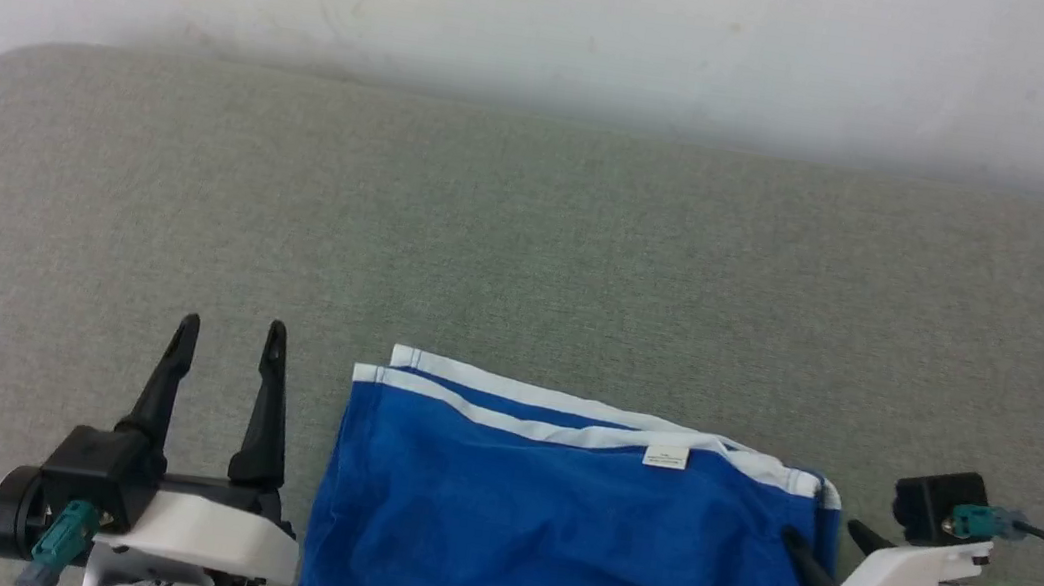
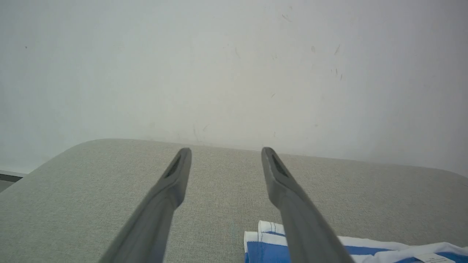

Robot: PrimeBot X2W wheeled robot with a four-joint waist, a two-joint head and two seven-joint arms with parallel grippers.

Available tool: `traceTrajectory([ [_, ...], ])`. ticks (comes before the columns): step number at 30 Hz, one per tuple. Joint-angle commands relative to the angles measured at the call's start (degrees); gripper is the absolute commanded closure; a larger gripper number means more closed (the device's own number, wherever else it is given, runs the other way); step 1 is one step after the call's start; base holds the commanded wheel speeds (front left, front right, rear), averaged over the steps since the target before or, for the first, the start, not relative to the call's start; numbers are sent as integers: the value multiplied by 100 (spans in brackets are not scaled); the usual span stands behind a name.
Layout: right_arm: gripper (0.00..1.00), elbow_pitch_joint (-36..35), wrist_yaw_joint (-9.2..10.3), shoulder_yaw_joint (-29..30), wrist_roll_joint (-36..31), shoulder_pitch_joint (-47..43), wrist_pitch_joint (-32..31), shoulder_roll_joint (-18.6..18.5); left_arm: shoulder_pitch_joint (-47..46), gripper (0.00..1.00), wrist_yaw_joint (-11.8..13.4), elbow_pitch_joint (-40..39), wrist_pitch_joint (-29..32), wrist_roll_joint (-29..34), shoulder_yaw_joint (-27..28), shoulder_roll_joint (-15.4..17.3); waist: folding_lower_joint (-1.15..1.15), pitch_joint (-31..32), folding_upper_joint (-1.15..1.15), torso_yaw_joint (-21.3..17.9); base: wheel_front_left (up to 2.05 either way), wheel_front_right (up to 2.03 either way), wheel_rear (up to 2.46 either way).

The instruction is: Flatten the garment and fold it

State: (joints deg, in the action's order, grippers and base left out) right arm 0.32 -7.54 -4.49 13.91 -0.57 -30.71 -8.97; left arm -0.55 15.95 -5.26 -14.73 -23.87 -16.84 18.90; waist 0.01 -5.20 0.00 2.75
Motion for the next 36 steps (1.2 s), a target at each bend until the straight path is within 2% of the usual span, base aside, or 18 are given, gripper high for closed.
traceTrajectory([
  [1, 0, 134, 5, 83, 3, 97, -12, 18, 58, 0, -72, -33, -26, 89, 57, -61, -1, -180, 0, 169, 0, 0, 0],
  [5, 0, 655, 5, 231, 174, 178, -121, 64, 57, 0, -219, -10, -26, 289, 124, -196, -1, -299, 0, 251, 0, 0, 0],
  [10, 0, 1311, 5, 87, 592, 259, -448, 75, 68, 0, -362, 51, -27, 517, 201, -297, -1, -357, 0, 282, 0, 0, 0],
  [11, 56, 1397, 5, 44, 697, 278, -528, 75, 74, 0, -382, 65, -27, 556, 220, -311, -1, -355, 0, 280, 0, 0, 0],
  [13, 100, 1512, 5, -47, 871, 314, -663, 54, 99, 0, -412, 117, -27, 613, 250, -340, -1, -335, 0, 275, 0, 0, 0],
  [18, 100, 1441, 5, -177, 1246, 439, -785, -50, 176, 0, -480, 202, -27, 719, 354, -412, -1, -244, 0, 209, 0, 0, 0],
  [22, 100, 1275, 5, 64, 1444, 516, -785, -176, 229, 0, -515, 267, -27, 799, 413, -438, -1, -175, 0, 146, 0, 0, 0],
  [27, 100, 1206, 5, 551, 1548, 506, -810, -360, 289, 0, -535, 297, -27, 869, 476, -428, -1, -109, 0, 71, 0, 0, 0],
  [30, 100, 1224, 5, 1057, 1580, 445, -873, -472, 321, 0, -543, 318, -27, 912, 518, -406, -1, -88, 0, 24, 0, 0, 0],
  [33, 100, 1263, 5, 1610, 1628, 346, -1073, -504, 331, 0, -570, 335, -27, 940, 533, -397, -1, -71, 0, 9, 0, 0, 0],
  [36, 100, 1180, 5, 2079, 1916, 293, -1435, -334, 354, 0, -585, 353, -27, 948, 555, -398, -1, -46, 0, -10, 0, 0, 0],
])
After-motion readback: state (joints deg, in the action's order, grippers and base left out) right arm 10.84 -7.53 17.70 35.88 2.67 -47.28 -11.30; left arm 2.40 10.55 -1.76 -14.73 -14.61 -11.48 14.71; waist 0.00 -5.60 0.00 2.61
